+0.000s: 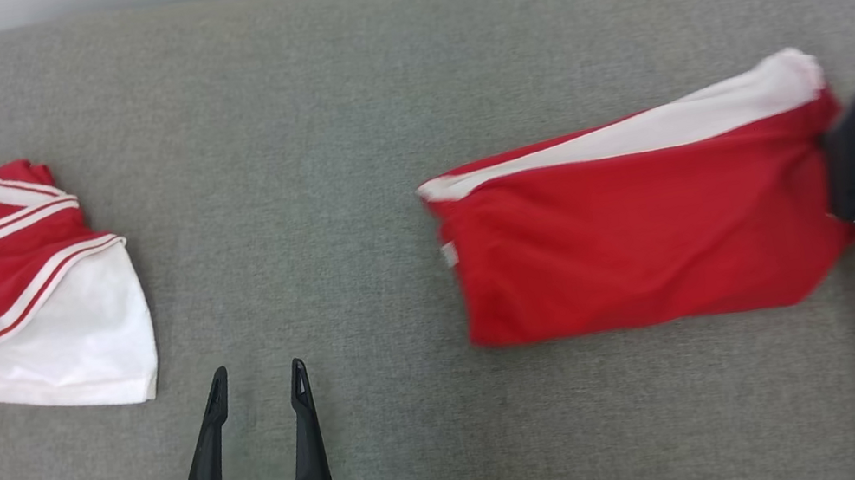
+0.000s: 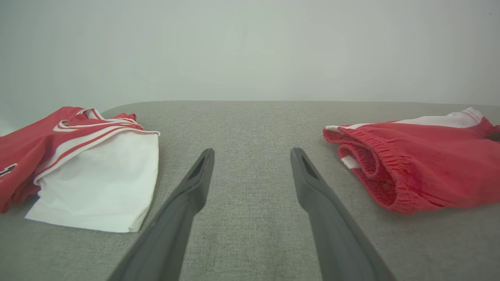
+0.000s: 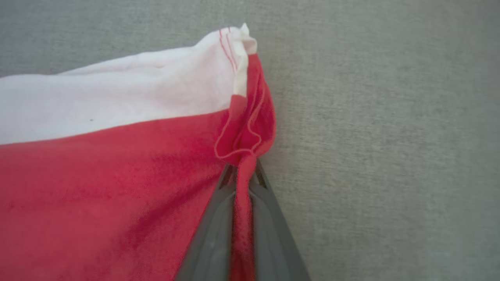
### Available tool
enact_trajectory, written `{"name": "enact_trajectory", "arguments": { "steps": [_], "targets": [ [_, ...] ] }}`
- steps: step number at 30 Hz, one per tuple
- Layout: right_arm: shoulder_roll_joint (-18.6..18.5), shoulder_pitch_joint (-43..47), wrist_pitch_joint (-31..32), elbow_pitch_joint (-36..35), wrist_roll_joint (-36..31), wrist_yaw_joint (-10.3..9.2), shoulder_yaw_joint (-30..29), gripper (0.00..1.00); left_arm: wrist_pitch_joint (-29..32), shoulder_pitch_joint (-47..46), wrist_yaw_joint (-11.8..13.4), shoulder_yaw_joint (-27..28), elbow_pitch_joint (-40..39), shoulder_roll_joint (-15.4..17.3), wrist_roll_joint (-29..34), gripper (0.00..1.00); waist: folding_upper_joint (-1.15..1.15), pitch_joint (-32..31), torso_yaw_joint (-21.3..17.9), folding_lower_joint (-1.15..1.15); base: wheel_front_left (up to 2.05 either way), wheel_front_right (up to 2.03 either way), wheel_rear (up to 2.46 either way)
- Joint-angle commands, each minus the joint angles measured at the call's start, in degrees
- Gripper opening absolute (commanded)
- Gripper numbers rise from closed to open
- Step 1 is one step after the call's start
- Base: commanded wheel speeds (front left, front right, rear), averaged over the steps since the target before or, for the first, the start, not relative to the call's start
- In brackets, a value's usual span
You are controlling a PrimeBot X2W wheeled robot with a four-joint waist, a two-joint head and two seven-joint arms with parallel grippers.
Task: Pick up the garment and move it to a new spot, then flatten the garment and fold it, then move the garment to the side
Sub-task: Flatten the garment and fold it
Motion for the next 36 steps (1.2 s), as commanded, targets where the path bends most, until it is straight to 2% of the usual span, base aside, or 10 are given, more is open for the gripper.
{"name": "enact_trajectory", "arguments": {
  "steps": [1,7,12,23,28,34,35,36],
  "targets": [
    [-1.7,2.0,-0.8,1.3,-1.9,-0.3,-1.3,0.0,-0.2,0.5,-0.3,0.3,0.2,-0.3,0.4,1.0,0.0,-1.5,-1.5,0.0,0.0,0.0,0.0],
    [-3.0,2.5,-5.7,0.7,-9.7,-0.24,-7.1,0.0,-0.2,1.1,-1.3,1.0,1.0,-1.1,1.0,1.0,0.0,-3.9,-2.8,0.0,0.0,0.0,0.0],
    [1.3,3.5,-6.1,-2.9,-13.2,-0.24,-9.4,0.0,-0.2,1.8,-1.7,1.5,1.7,-1.6,1.4,1.0,0.0,-5.4,-3.6,0.0,0.0,0.0,0.0],
    [13.8,5.9,-0.3,-15.5,-12.8,-0.24,-0.5,0.0,-0.2,2.6,-2.8,2.7,2.6,-2.1,1.5,1.0,0.0,-7.3,-3.7,0.0,0.0,0.0,0.0],
    [18.1,6.3,-0.6,-16.9,-12.7,-0.24,1.2,0.0,-0.2,2.2,-3.1,2.4,2.8,-2.4,1.1,1.0,0.0,-6.7,-2.2,0.0,0.0,0.0,0.0],
    [20.8,6.4,-0.9,-14.5,-13.7,-0.24,4.0,0.01,-0.2,2.0,-3.3,2.4,3.4,-2.6,0.5,1.0,0.0,-6.2,-0.9,0.0,0.0,0.0,0.0],
    [21.2,6.4,-1.4,-14.2,-13.1,-0.24,3.9,1.0,-0.2,1.9,-3.4,2.4,3.5,-2.7,0.5,1.0,0.0,-6.2,-0.8,0.0,0.0,0.0,0.0],
    [21.5,6.4,-2.0,-13.9,-12.4,-0.24,3.6,1.0,-0.2,1.9,-3.3,2.3,3.6,-2.7,0.5,1.0,0.0,-6.2,-0.7,0.0,0.0,0.0,0.0]
  ]
}}
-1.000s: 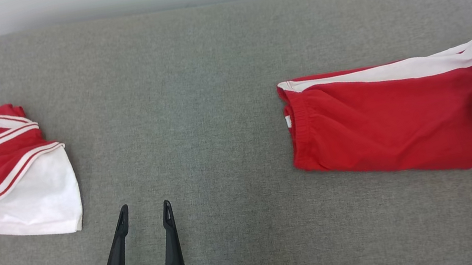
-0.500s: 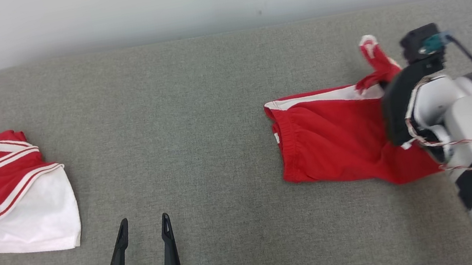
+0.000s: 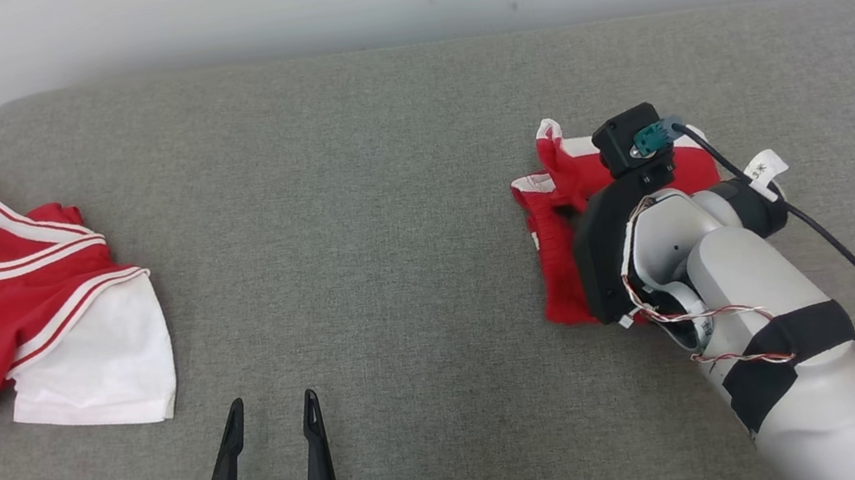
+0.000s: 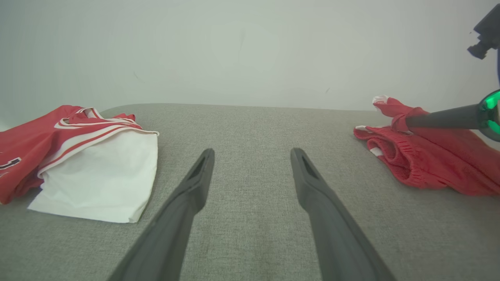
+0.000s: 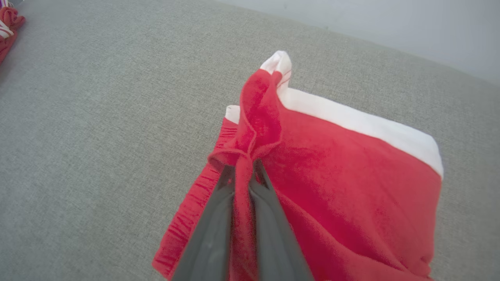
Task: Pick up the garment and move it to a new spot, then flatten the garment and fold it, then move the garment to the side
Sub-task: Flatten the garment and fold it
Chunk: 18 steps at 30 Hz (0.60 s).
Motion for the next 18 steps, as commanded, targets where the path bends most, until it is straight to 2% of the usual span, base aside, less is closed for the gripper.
{"name": "enact_trajectory", "arguments": {
  "steps": [1,4,8,14,15,16,17,18],
  "targets": [
    [0.8,0.4,-1.0,0.0,1.3,-0.15,0.2,1.0,-0.2,-0.1,-0.1,-0.1,0.2,-0.2,-0.1,1.0,0.0,0.0,0.3,0.0,0.0,0.0,0.0],
    [1.0,0.2,-2.6,-1.5,5.3,-0.15,-0.4,1.0,-0.2,0.2,-0.1,-0.2,0.4,-0.2,-0.2,1.0,0.0,-0.5,0.3,0.0,0.0,0.0,0.0],
    [-1.6,1.1,-4.4,-4.6,8.5,-0.15,-2.0,1.0,-0.2,0.9,0.2,-0.1,0.4,-0.2,-0.3,1.0,0.0,-1.3,-0.1,0.0,0.0,0.0,0.0],
    [-9.3,6.0,-9.1,-7.5,3.8,-0.14,-7.7,1.0,-0.2,1.7,-0.2,-0.3,0.1,-0.2,-0.5,1.0,0.0,-2.1,-0.7,0.0,0.0,0.0,0.0],
    [-10.1,7.1,-9.7,-7.1,2.8,-0.14,-8.6,0.96,-0.2,1.7,-0.3,-0.5,0.1,-0.2,-0.7,1.0,0.0,-2.1,-0.7,0.0,0.0,0.0,0.0],
    [-10.8,8.3,-10.6,-6.9,1.6,-0.14,-9.2,0.71,-0.2,1.6,-0.3,-0.6,0.1,-0.2,-0.8,1.0,0.0,-2.1,-0.6,0.0,0.0,0.0,0.0],
    [-11.2,9.3,-11.5,-6.5,0.5,-0.14,-9.6,0.24,-0.2,1.5,-0.1,-0.7,0.1,-0.3,-1.0,1.0,0.0,-2.0,-0.7,0.0,0.0,0.0,0.0],
    [-11.3,10.1,-12.4,-6.2,-0.3,-0.14,-9.3,0.0,-0.2,1.4,-0.1,-0.8,0.1,-0.2,-1.1,1.0,0.0,-1.9,-0.7,0.0,0.0,0.0,0.0]
  ]
}}
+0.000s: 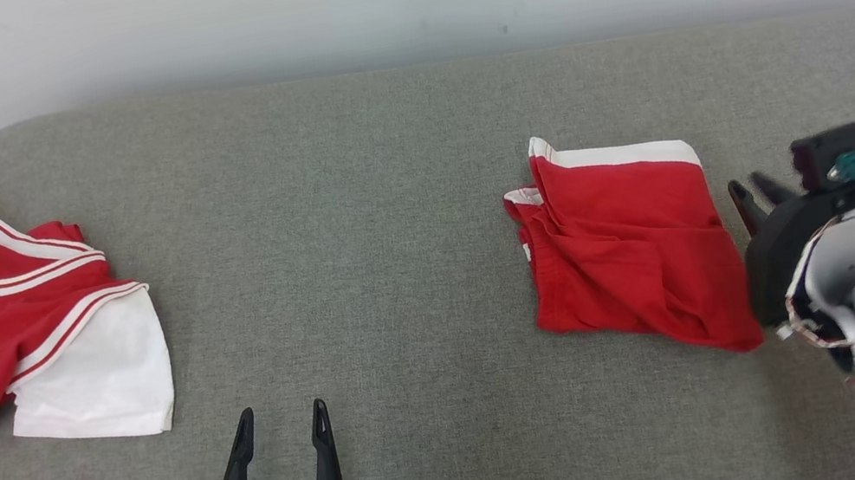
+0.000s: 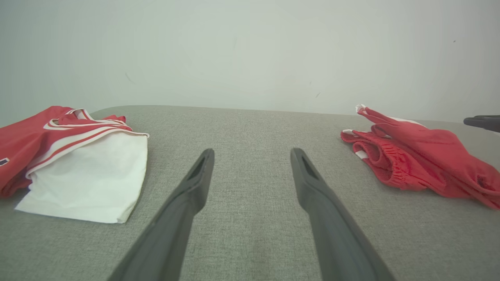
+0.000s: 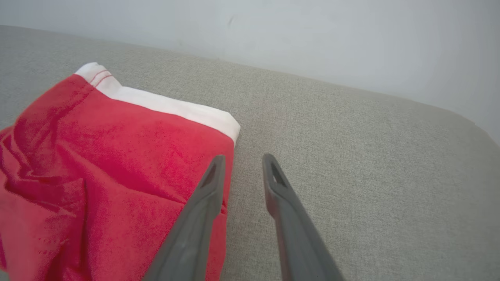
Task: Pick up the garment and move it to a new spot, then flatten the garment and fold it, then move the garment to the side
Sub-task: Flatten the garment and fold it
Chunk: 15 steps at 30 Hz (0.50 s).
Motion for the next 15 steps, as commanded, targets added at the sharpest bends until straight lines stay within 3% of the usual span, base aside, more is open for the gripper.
{"name": "enact_trajectory", "arguments": {
  "steps": [1,8,15],
  "targets": [
    [0.8,0.6,-0.9,0.2,-0.2,-0.14,0.3,0.0,-0.2,0.4,0.1,0.0,-0.2,-0.1,-0.2,1.0,0.0,0.3,-0.1,0.0,0.0,0.0,0.0],
    [5.0,1.5,-6.0,2.5,-2.2,-0.15,6.1,0.0,-0.2,-0.9,0.1,0.3,0.1,-0.1,0.0,1.0,0.0,1.1,-0.6,0.0,0.0,0.0,0.0],
    [9.3,3.8,-4.8,2.1,-1.2,-0.15,16.8,0.0,-0.2,-0.7,0.2,0.6,0.4,-0.1,-0.4,1.0,0.0,0.4,-1.1,0.0,0.0,0.0,0.0]
  ]
}}
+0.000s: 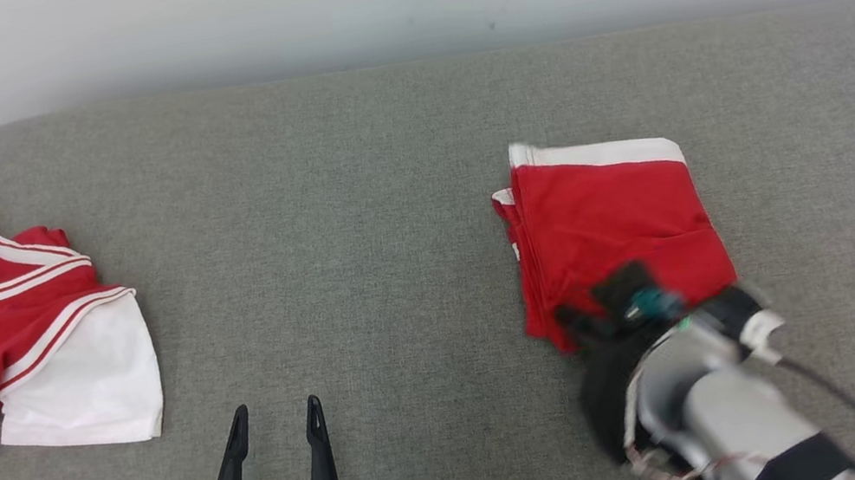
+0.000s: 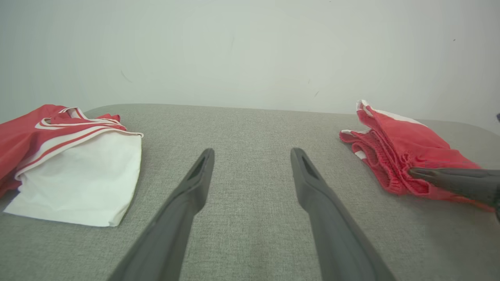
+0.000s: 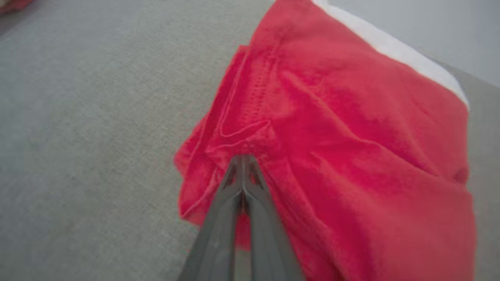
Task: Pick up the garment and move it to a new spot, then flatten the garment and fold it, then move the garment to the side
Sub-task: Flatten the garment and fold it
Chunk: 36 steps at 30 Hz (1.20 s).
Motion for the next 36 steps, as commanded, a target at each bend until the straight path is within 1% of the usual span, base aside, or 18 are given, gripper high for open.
{"name": "enact_trajectory", "arguments": {
  "steps": [1,5,7,8,9,10,11,12,16,17,20,23,26,28,31,36],
  "targets": [
    [1.6,1.3,0.3,-1.0,1.4,-0.13,3.5,0.0,-0.2,0.0,0.2,0.1,0.2,-0.1,-0.2,1.0,0.0,-0.4,-0.2,0.0,0.0,0.0,0.0],
    [3.7,3.5,0.4,-4.0,6.7,-0.14,9.7,0.0,-0.2,0.4,0.2,0.3,0.3,-0.1,-0.5,1.0,0.0,-1.1,-0.4,0.0,0.0,0.0,0.0],
    [4.4,4.5,0.0,-6.1,10.3,-0.14,11.5,0.0,-0.2,0.6,0.3,0.4,0.2,-0.1,-0.5,1.0,0.0,-1.4,-0.5,0.0,0.0,0.0,0.0],
    [4.9,5.5,-0.4,-8.4,13.4,-0.14,12.0,0.0,-0.2,0.8,0.3,0.5,0.1,-0.1,-0.5,1.0,0.0,-1.8,-0.7,0.0,0.0,0.0,0.0],
    [4.8,5.7,-0.7,-9.4,14.1,-0.14,11.5,0.09,-0.2,0.9,0.4,0.6,0.1,-0.1,-0.5,1.0,0.0,-1.9,-0.8,0.0,0.0,0.0,0.0],
    [4.1,5.6,-1.1,-10.4,13.8,-0.14,10.7,0.1,-0.2,1.1,0.5,0.7,0.0,-0.1,-0.5,1.0,0.0,-2.1,-0.9,0.0,0.0,0.0,0.0],
    [3.2,5.4,-1.3,-11.1,12.9,-0.14,9.4,0.02,-0.2,1.2,0.6,0.8,0.0,-0.1,-0.5,1.0,0.0,-2.3,-1.1,0.0,0.0,0.0,0.0],
    [2.4,5.3,-1.3,-11.6,12.0,-0.14,7.9,0.0,-0.2,1.4,0.6,0.9,-0.1,-0.1,-0.5,1.0,0.0,-2.4,-1.2,0.0,0.0,0.0,0.0],
    [-0.4,4.1,-0.5,-12.3,6.4,-0.13,1.0,0.0,-0.2,1.4,0.5,0.6,-0.3,-0.1,-0.5,1.0,0.0,-2.3,-1.1,0.0,0.0,0.0,0.0],
    [-0.4,4.1,-0.5,-12.3,6.4,-0.13,1.0,0.0,-0.2,1.4,0.5,0.6,-0.3,-0.1,-0.5,1.0,0.0,-2.3,-1.1,0.0,0.0,0.0,0.0],
    [-2.1,3.6,0.0,-11.4,2.7,-0.13,-3.4,0.0,-0.2,0.8,0.4,-0.3,-0.5,-0.1,-0.9,1.0,0.0,-1.8,-0.1,0.0,0.0,0.0,0.0],
    [-3.5,2.8,0.3,-9.7,0.3,-0.14,-5.8,0.0,-0.2,0.6,0.7,-0.7,-0.6,-0.1,-1.4,1.0,0.0,-0.9,1.0,0.0,0.0,0.0,0.0],
    [-4.6,1.8,0.4,-7.1,-1.4,-0.14,-4.8,0.0,-0.2,0.4,0.7,-0.7,-0.4,-0.1,-1.5,1.0,0.0,-0.1,1.9,0.0,0.0,0.0,0.0],
    [-5.1,1.1,1.1,-4.7,-2.1,-0.14,-3.0,0.0,-0.2,0.1,0.7,-0.6,-0.4,-0.1,-1.5,1.0,0.0,0.4,2.3,0.0,0.0,0.0,0.0],
    [-4.8,1.0,1.8,-2.6,-0.3,-0.14,1.0,0.0,-0.2,-0.1,0.7,-0.6,-0.3,-0.1,-1.5,1.0,0.0,0.4,2.7,0.0,0.0,0.0,0.0],
    [-4.6,4.2,3.5,-4.7,4.4,-0.14,9.1,0.0,-0.2,1.1,0.9,-0.5,0.0,-0.1,-1.6,1.0,0.0,-0.8,2.2,0.0,0.0,0.0,0.0]
  ]
}}
